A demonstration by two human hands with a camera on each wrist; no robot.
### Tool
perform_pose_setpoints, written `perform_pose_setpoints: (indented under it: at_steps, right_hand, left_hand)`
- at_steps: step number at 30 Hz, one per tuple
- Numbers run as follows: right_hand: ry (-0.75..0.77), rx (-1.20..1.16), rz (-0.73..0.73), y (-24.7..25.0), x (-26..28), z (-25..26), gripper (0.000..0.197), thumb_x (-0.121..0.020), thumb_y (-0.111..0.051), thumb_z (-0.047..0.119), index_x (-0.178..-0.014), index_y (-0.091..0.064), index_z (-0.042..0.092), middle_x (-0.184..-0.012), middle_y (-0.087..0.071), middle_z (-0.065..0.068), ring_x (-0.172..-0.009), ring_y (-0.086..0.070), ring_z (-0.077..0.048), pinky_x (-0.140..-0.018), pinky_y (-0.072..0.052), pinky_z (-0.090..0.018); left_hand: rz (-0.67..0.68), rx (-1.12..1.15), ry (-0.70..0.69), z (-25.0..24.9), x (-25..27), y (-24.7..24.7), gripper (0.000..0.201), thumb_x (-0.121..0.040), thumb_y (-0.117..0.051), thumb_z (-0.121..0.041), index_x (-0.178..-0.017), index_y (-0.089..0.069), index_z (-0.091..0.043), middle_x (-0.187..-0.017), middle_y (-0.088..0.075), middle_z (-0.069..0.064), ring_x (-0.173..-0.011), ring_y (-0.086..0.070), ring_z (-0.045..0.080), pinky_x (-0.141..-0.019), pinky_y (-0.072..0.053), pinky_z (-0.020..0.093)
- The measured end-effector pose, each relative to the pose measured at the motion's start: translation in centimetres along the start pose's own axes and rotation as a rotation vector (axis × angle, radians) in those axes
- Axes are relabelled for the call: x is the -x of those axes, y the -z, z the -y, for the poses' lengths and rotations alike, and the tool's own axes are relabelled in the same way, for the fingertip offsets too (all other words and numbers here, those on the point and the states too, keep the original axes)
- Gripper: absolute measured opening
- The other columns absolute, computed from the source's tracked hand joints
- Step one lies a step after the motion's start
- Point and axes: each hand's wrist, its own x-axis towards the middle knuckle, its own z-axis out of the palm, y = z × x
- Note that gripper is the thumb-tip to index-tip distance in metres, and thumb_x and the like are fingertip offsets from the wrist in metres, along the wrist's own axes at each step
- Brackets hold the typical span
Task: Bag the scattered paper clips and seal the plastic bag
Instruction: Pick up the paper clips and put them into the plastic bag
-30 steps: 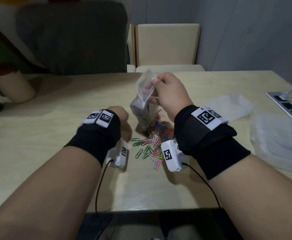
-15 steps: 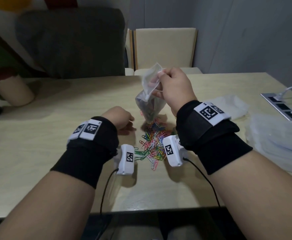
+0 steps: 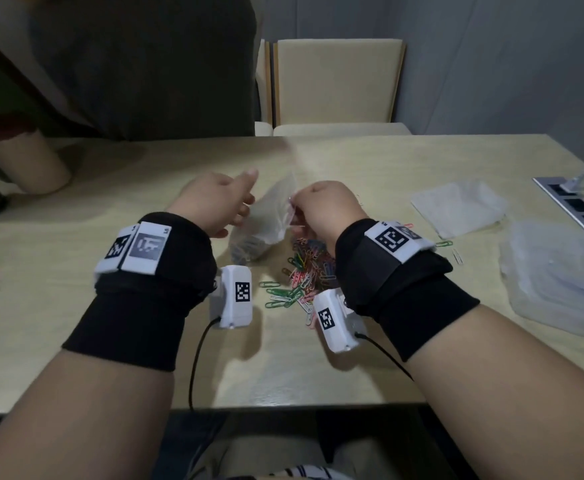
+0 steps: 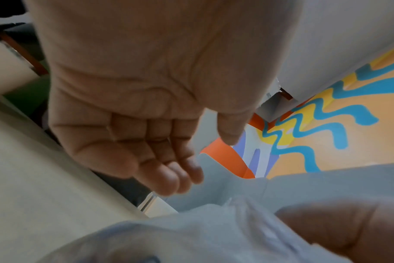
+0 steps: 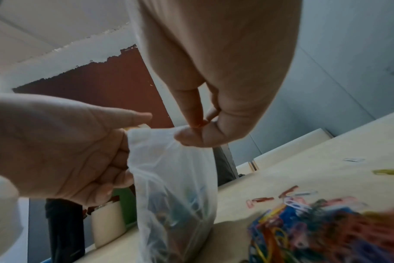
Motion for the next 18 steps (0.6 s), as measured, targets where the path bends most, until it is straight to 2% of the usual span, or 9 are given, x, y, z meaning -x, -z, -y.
perform_pose_setpoints:
  at_steps: [3,5,7,8,10,13,14,16,18]
  right_hand:
    - [-0.015,0.013,-0.017,0.4,0.5,-0.5,0.027,-0.091,-0.051,0.004,-0.066,-0.06,0.004,-0.073,-0.065,-0.019,-0.066,-0.064,-0.031,-0.079,-0.059,-0.052]
    - [-0.008,0.025,-0.015,0.9,0.8,-0.6,0.028,-0.092,-0.051,0.005,-0.065,-0.059,0.005,-0.069,-0.063,-0.017,-0.061,-0.061,-0.028,-0.075,-0.059,-0.045]
    - [-0.015,0.038,-0.002,1.2,1.1,-0.5,0.029,-0.094,-0.051,0.004,-0.066,-0.058,0.005,-0.065,-0.06,-0.015,-0.054,-0.057,-0.026,-0.066,-0.057,-0.039]
    - [-0.017,0.041,0.003,1.4,1.2,-0.6,0.027,-0.094,-0.05,0.003,-0.068,-0.058,0.005,-0.064,-0.059,-0.014,-0.054,-0.056,-0.025,-0.067,-0.057,-0.039]
    - [-0.008,0.088,-0.001,1.8,1.2,-1.0,0.026,-0.093,-0.051,0.003,-0.069,-0.06,0.004,-0.064,-0.062,-0.013,-0.06,-0.062,-0.031,-0.076,-0.058,-0.047]
    - [0.028,0.286,-0.058,2.8,1.0,-1.8,0.027,-0.086,-0.054,0.009,-0.062,-0.064,0.004,-0.075,-0.072,-0.021,-0.078,-0.07,-0.042,-0.08,-0.057,-0.053]
    - [0.041,0.36,-0.075,3.0,0.9,-2.1,0.025,-0.084,-0.055,0.012,-0.063,-0.064,0.002,-0.079,-0.072,-0.023,-0.078,-0.069,-0.041,-0.08,-0.057,-0.053]
    - [0.051,0.433,-0.074,3.5,0.8,-2.4,0.027,-0.084,-0.056,0.015,-0.081,-0.065,-0.01,-0.077,-0.064,-0.021,-0.07,-0.06,-0.035,-0.08,-0.054,-0.052]
    - [0.063,0.469,-0.046,4.0,0.8,-2.7,0.032,-0.089,-0.053,0.019,-0.094,-0.067,-0.009,-0.082,-0.065,-0.019,-0.074,-0.059,-0.033,-0.082,-0.053,-0.049]
  left_hand:
    - [0.05,-0.149,-0.084,-0.2,0.4,-1.0,0.056,-0.09,-0.049,-0.062,-0.09,-0.07,-0.01,-0.085,-0.073,0.003,-0.081,-0.067,0.023,-0.068,-0.049,0.032]
    - [0.063,-0.22,-0.13,-0.5,0.7,-1.8,0.056,-0.085,-0.058,-0.06,-0.081,-0.071,-0.006,-0.076,-0.072,0.004,-0.069,-0.063,0.021,-0.063,-0.047,0.03]
    - [0.069,-0.259,-0.161,-0.7,0.8,-2.4,0.043,-0.085,-0.067,-0.048,-0.072,-0.071,-0.008,-0.066,-0.069,0.002,-0.059,-0.058,0.014,-0.054,-0.042,0.026]
    - [0.067,-0.26,-0.164,-0.7,0.7,-2.7,0.034,-0.086,-0.07,-0.039,-0.07,-0.072,-0.009,-0.063,-0.068,0.001,-0.058,-0.058,0.012,-0.053,-0.042,0.024]
    - [0.042,-0.28,-0.167,-0.8,0.6,-2.8,0.026,-0.087,-0.069,-0.026,-0.065,-0.071,-0.011,-0.061,-0.068,-0.001,-0.058,-0.06,0.011,-0.054,-0.043,0.023]
    - [-0.027,-0.26,-0.154,-0.9,0.5,-2.4,0.025,-0.089,-0.066,-0.024,-0.069,-0.072,-0.01,-0.065,-0.068,-0.002,-0.061,-0.059,0.01,-0.054,-0.041,0.023]
    - [-0.038,-0.237,-0.153,-1.0,0.5,-2.3,0.025,-0.089,-0.066,-0.024,-0.072,-0.073,-0.008,-0.066,-0.069,-0.002,-0.062,-0.059,0.011,-0.053,-0.041,0.023]
    - [-0.012,-0.202,-0.159,-1.1,0.6,-2.4,0.026,-0.091,-0.065,-0.026,-0.073,-0.074,-0.009,-0.064,-0.068,-0.002,-0.058,-0.059,0.009,-0.052,-0.04,0.022]
    - [0.035,-0.195,-0.172,-1.2,0.7,-2.9,0.028,-0.092,-0.063,-0.024,-0.069,-0.073,-0.014,-0.06,-0.066,-0.003,-0.056,-0.058,0.008,-0.054,-0.045,0.022]
